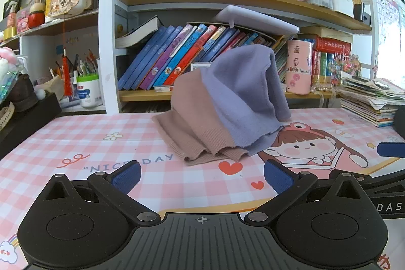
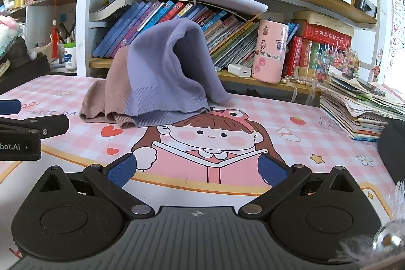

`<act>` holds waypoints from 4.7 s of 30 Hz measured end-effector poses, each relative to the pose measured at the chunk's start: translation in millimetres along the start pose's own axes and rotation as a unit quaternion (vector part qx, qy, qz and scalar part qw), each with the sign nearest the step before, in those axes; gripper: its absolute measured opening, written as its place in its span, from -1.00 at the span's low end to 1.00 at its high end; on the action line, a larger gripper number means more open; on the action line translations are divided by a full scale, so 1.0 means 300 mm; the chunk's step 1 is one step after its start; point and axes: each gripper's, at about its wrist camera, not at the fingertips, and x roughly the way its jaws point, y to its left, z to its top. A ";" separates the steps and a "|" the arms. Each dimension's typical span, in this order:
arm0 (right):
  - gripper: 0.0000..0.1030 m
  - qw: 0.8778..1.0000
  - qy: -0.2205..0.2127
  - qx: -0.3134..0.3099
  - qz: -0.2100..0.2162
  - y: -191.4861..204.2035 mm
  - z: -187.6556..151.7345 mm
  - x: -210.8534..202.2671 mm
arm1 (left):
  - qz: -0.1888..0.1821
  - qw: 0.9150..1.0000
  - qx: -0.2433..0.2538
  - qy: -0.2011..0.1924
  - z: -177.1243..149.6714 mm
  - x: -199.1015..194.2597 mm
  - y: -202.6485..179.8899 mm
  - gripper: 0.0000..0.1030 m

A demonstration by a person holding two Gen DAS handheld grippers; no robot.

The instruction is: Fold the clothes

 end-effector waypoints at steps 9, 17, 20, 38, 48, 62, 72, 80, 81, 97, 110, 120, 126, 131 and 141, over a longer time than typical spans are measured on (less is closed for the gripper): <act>1.00 1.000 -0.010 0.015 -0.001 -0.018 -0.001 -0.012 | -0.002 1.000 -0.002 0.007 -0.001 0.007 0.004 1.00; 1.00 0.999 -0.017 0.032 0.003 -0.035 -0.002 -0.020 | 0.002 1.000 -0.007 0.013 0.001 0.012 0.011 1.00; 1.00 0.999 -0.010 0.035 0.008 -0.038 -0.001 -0.011 | 0.003 1.000 -0.012 0.010 0.001 0.009 0.016 1.00; 1.00 0.998 -0.043 0.034 0.012 -0.037 -0.007 -0.047 | 0.012 1.000 -0.021 0.013 0.003 0.012 0.026 1.00; 1.00 0.997 -0.077 0.018 0.012 -0.020 -0.013 -0.084 | 0.016 1.000 -0.021 0.004 0.002 0.003 0.027 1.00; 1.00 0.997 -0.074 0.034 -0.010 -0.035 -0.013 -0.080 | 0.037 0.997 -0.064 -0.026 -0.008 -0.046 0.069 1.00; 1.00 0.998 -0.052 0.031 -0.013 -0.029 -0.011 -0.058 | 0.072 0.995 -0.027 -0.057 -0.010 -0.078 0.025 1.00; 1.00 0.998 -0.040 0.047 -0.003 -0.047 -0.008 -0.045 | 0.065 0.996 0.020 -0.060 -0.003 -0.077 -0.029 1.00; 1.00 0.998 -0.038 0.048 -0.001 -0.048 -0.007 -0.042 | 0.061 0.996 0.021 -0.057 -0.003 -0.075 -0.028 1.00; 1.00 0.984 0.016 0.132 0.118 -0.183 0.103 0.132 | -0.005 0.999 0.041 -0.007 0.090 0.041 -0.036 1.00; 0.74 0.847 -0.003 0.454 0.275 -0.503 0.152 0.499 | -0.006 0.993 0.115 -0.035 0.299 0.424 -0.267 0.97; 0.82 0.803 0.016 0.501 0.324 -0.523 0.113 0.524 | 0.020 0.999 0.037 0.034 0.314 0.611 -0.177 -0.82; 0.92 0.770 0.062 0.532 0.346 -0.462 0.085 0.545 | -0.064 0.992 0.104 -0.023 0.282 0.292 -0.185 -0.84; 0.92 0.738 0.076 0.544 0.392 -0.405 0.072 0.544 | -0.085 0.983 0.155 -0.053 0.253 0.082 -0.223 -0.89; 0.85 0.699 0.075 0.599 0.382 -0.400 0.015 0.567 | -0.022 0.982 0.187 -0.009 0.162 0.057 -0.183 -0.73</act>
